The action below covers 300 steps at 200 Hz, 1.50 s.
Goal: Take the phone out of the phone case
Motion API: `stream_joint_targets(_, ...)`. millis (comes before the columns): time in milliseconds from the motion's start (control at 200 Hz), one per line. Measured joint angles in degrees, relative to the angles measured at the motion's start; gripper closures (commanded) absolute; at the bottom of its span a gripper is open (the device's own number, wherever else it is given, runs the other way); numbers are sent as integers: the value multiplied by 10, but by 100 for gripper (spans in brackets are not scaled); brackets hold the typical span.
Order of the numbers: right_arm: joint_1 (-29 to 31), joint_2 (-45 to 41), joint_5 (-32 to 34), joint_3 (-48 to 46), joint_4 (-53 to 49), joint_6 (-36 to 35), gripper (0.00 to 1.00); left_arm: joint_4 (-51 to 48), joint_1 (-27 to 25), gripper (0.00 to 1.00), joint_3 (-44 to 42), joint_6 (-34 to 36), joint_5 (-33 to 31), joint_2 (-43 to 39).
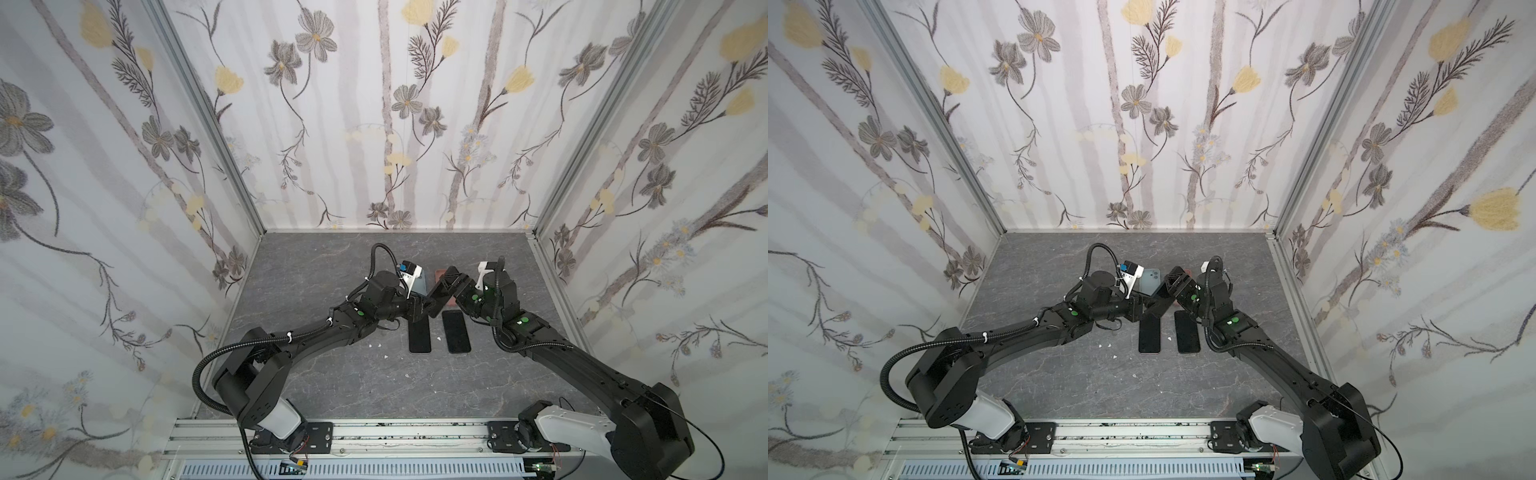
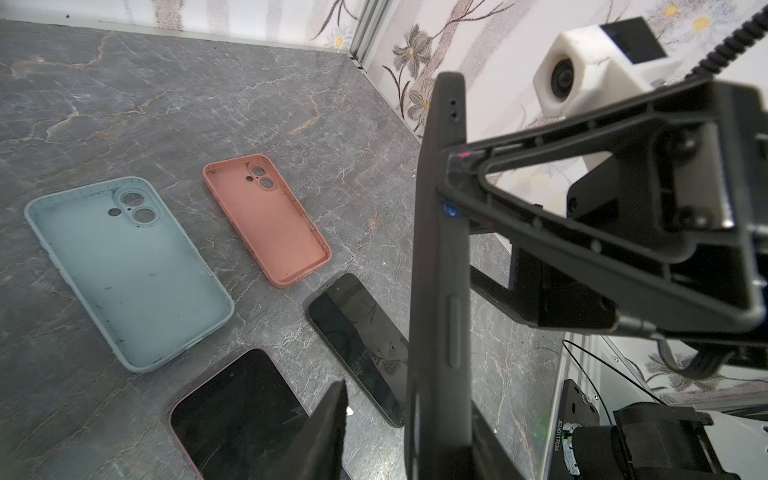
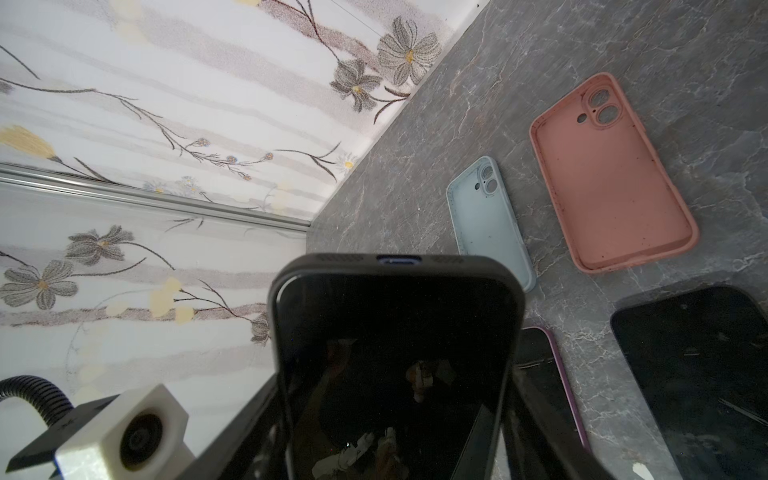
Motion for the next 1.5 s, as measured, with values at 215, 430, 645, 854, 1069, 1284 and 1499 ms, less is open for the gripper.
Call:
stream_joint_targets(215, -1, 1, 6, 0, -1, 0, 44, 1, -1, 88, 8, 9, 10, 7)
stream_joint_targets(430, -2, -6, 21, 7, -7, -12, 3, -14, -3, 100, 28, 14, 12, 7)
stream_joint_targets(645, -2, -52, 89, 43, -14, -83, 0, -60, 2, 100, 60, 7, -54, 2)
stream_joint_targets(854, -5, -90, 136, 55, -17, -218, 0, -74, 4, 100, 68, 31, -96, -19)
stream_joint_targets(1069, -21, -112, 106, 106, -44, -364, 0, -78, 22, 100, 55, 80, -92, -38)
stream_joint_targets(1284, -26, -118, 16, 150, -78, -470, 0, -78, 91, 100, 54, 49, -9, -58)
stream_joint_targets(1499, -62, -118, -61, 177, -84, -515, 0, -78, 134, 100, 37, 69, 88, -99)
